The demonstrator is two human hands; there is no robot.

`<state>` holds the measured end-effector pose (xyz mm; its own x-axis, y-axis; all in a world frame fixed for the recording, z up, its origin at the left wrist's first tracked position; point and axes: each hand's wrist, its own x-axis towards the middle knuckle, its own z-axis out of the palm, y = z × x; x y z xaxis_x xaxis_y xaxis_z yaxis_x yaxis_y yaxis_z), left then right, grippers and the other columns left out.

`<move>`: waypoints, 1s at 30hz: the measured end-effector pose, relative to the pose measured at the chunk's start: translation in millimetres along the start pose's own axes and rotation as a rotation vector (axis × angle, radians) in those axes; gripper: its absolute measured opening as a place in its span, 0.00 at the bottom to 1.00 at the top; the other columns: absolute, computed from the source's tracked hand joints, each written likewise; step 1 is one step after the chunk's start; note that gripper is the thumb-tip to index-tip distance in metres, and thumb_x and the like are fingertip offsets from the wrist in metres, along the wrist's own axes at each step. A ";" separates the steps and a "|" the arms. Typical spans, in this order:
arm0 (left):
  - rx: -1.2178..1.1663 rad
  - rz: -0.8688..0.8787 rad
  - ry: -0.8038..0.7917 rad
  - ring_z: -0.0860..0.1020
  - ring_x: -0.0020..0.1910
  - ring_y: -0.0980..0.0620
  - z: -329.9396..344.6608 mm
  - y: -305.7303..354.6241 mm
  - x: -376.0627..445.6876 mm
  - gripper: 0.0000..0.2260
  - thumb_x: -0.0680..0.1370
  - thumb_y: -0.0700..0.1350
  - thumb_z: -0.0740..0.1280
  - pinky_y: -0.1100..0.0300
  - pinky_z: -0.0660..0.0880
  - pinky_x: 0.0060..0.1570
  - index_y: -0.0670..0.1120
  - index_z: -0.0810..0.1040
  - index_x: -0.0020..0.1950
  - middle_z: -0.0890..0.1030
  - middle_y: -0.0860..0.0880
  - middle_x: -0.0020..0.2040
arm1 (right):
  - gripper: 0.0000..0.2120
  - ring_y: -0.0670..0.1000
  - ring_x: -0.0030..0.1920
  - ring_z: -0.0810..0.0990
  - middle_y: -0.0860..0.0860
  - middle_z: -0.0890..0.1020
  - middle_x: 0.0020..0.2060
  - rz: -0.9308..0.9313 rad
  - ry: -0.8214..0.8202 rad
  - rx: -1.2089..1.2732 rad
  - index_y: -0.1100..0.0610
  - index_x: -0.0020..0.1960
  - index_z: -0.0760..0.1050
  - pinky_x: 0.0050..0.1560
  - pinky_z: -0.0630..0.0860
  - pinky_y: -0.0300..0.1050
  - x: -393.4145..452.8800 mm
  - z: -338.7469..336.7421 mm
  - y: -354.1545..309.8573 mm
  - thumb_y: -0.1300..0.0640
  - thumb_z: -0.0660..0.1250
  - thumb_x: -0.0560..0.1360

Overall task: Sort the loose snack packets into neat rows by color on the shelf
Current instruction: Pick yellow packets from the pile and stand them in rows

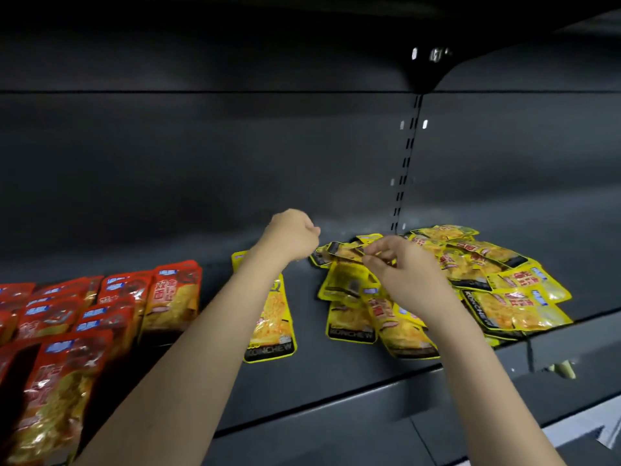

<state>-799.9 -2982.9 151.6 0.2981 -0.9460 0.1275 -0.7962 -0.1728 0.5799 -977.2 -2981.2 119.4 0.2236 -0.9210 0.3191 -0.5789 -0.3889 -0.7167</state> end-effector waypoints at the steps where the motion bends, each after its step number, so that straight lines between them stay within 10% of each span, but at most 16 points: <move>1: 0.019 -0.036 -0.038 0.80 0.50 0.42 10.1 4.4 6.3 0.13 0.79 0.47 0.62 0.58 0.74 0.50 0.40 0.81 0.50 0.83 0.40 0.49 | 0.05 0.41 0.33 0.70 0.41 0.74 0.36 0.000 -0.007 -0.017 0.54 0.51 0.77 0.30 0.64 0.26 -1.8 -6.5 7.4 0.55 0.65 0.77; 11: 0.098 -0.276 -0.035 0.75 0.60 0.40 62.2 19.2 43.9 0.26 0.72 0.59 0.70 0.54 0.73 0.55 0.39 0.77 0.57 0.78 0.41 0.61 | 0.04 0.43 0.36 0.72 0.47 0.78 0.45 -0.002 -0.047 -0.041 0.48 0.51 0.75 0.36 0.63 0.40 2.8 -59.1 57.6 0.54 0.66 0.77; 16: 0.008 -0.356 -0.099 0.76 0.59 0.42 60.9 24.9 43.3 0.30 0.67 0.53 0.78 0.55 0.73 0.52 0.36 0.75 0.60 0.77 0.41 0.60 | 0.03 0.38 0.32 0.69 0.44 0.77 0.43 -0.041 -0.090 -0.035 0.47 0.50 0.74 0.33 0.63 0.29 9.3 -64.2 67.0 0.53 0.64 0.77; 22: -0.340 -0.406 -0.072 0.79 0.24 0.53 47.1 31.6 36.5 0.10 0.76 0.40 0.69 0.69 0.70 0.19 0.44 0.69 0.39 0.77 0.45 0.37 | 0.05 0.39 0.26 0.71 0.42 0.77 0.38 -0.094 -0.128 -0.002 0.51 0.52 0.76 0.28 0.64 0.29 21.6 -66.6 62.4 0.55 0.63 0.78; 30: -0.802 -0.282 0.288 0.80 0.23 0.52 5.2 32.9 -15.4 0.04 0.80 0.34 0.59 0.61 0.80 0.29 0.41 0.67 0.49 0.76 0.40 0.49 | 0.07 0.39 0.28 0.69 0.45 0.76 0.43 -0.189 -0.176 -0.031 0.52 0.55 0.76 0.29 0.65 0.28 44.3 -50.5 45.6 0.56 0.62 0.79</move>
<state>-833.5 -2975.4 164.6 0.6336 -0.7731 0.0295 -0.0984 -0.0427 0.9942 -1033.3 -3038.5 132.2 0.4613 -0.8232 0.3310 -0.5373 -0.5561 -0.6341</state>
